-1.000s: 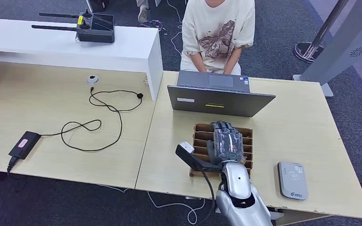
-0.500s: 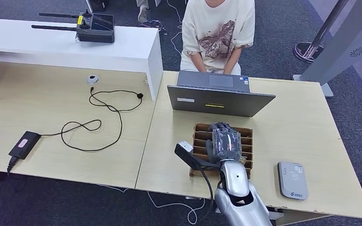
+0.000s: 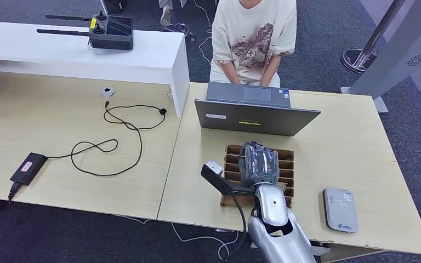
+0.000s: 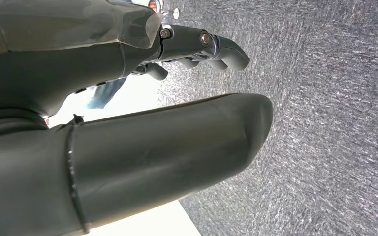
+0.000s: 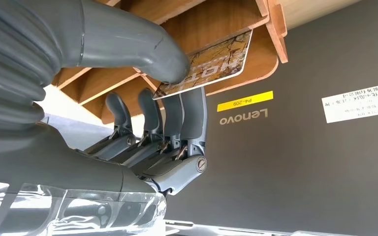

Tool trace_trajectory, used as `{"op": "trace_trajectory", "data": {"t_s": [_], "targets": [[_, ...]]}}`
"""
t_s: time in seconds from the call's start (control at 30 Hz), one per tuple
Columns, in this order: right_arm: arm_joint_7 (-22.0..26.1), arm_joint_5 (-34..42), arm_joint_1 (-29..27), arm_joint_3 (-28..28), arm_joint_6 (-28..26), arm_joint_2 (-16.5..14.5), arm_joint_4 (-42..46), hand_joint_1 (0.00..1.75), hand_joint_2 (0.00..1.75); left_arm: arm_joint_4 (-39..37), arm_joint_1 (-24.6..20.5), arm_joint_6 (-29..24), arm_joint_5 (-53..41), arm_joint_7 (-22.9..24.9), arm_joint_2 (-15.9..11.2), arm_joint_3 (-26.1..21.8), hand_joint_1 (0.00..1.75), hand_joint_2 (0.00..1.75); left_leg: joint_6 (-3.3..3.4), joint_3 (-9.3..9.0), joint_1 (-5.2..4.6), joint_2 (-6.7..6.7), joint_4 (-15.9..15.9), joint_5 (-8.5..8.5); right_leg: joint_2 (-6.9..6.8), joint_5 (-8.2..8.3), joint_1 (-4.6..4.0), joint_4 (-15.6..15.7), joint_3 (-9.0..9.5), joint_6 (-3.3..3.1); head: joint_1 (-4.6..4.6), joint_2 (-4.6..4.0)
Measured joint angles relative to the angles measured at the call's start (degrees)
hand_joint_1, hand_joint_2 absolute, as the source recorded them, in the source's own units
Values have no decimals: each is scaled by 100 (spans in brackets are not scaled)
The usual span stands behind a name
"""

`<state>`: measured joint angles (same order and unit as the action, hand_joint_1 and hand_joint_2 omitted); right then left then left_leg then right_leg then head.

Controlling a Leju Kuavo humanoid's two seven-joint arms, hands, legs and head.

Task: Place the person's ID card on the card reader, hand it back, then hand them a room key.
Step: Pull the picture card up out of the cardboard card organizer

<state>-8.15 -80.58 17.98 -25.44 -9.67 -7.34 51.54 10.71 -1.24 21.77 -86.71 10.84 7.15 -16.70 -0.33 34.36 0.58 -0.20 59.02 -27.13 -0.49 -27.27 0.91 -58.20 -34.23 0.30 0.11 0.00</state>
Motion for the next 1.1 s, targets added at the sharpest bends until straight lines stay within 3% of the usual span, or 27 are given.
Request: {"op": "trace_trajectory", "data": {"t_s": [0.43, 0.67, 1.1], "targets": [[-7, 8, -5, 22, -89, 0, 4, 159, 175, 0, -1, 2, 0, -23, -2, 0, 0, 0, 0, 0, 0, 0, 0, 0, 0, 0, 0, 0, -1, 0, 0, 0], [22, 63, -10, 52, -145, 0, 8, 175, 175, 0, -1, 3, 0, -23, -4, 0, 0, 0, 0, 0, 0, 1, 0, 0, 0, 0, 0, 0, -1, 0, 0, 0], [1014, 1308, -344, 330, 16, 72, 775, 175, 175, 0, -1, 23, 0, -34, -28, 0, 0, 0, 0, 0, 0, 1, 0, -1, 4, 0, 0, 1, -4, 0, 0, 0]]}}
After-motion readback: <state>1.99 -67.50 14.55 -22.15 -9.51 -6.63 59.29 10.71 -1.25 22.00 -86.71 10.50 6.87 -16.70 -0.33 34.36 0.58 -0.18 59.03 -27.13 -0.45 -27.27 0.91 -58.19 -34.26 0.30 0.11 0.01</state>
